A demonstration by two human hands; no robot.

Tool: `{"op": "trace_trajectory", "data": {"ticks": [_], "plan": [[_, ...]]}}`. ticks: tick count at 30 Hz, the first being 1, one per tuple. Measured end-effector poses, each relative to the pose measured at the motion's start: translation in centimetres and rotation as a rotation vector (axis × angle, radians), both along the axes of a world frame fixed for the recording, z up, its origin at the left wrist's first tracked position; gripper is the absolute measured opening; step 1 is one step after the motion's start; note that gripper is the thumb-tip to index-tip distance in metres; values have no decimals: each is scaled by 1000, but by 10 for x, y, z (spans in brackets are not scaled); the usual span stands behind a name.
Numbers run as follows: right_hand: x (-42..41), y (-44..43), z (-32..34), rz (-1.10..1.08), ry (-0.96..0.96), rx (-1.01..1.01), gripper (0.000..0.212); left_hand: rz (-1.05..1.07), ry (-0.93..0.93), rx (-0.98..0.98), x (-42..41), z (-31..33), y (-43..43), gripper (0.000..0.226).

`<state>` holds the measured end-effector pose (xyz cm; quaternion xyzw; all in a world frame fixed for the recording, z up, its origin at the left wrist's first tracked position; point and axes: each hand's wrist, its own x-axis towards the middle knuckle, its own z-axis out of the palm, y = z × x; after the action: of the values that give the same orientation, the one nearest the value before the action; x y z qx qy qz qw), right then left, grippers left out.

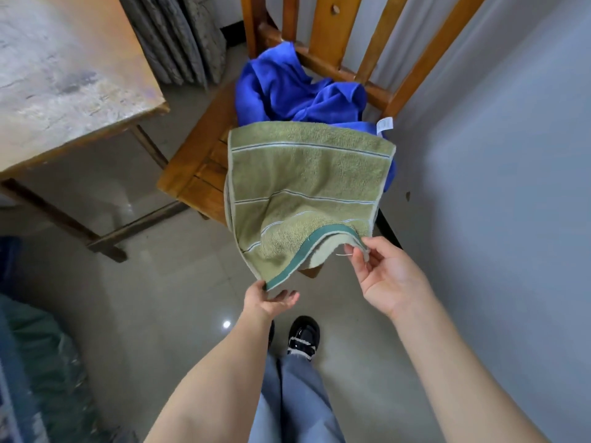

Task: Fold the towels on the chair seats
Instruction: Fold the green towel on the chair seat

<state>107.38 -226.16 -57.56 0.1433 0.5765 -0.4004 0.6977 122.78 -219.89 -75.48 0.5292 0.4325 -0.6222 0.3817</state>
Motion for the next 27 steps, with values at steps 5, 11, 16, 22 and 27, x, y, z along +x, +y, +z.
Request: {"op": "trace_trajectory", "data": {"ticks": [5,11,16,22,27], "plan": [[7,-6,9,-26,-43,26,18,280,96,-75,-24,3,-7,26],[9,-10,9,-47,-82,52,19,317,269,-119,-26,17,-6,18],[8,-12,11,-36,-78,73,15,269,183,-183,-16,34,-30,12],[-3,-16,13,-34,-44,96,13,292,32,-108,9,37,-36,10],[-2,-17,12,-14,-44,122,14,444,-52,-189,24,37,-34,16]]}}
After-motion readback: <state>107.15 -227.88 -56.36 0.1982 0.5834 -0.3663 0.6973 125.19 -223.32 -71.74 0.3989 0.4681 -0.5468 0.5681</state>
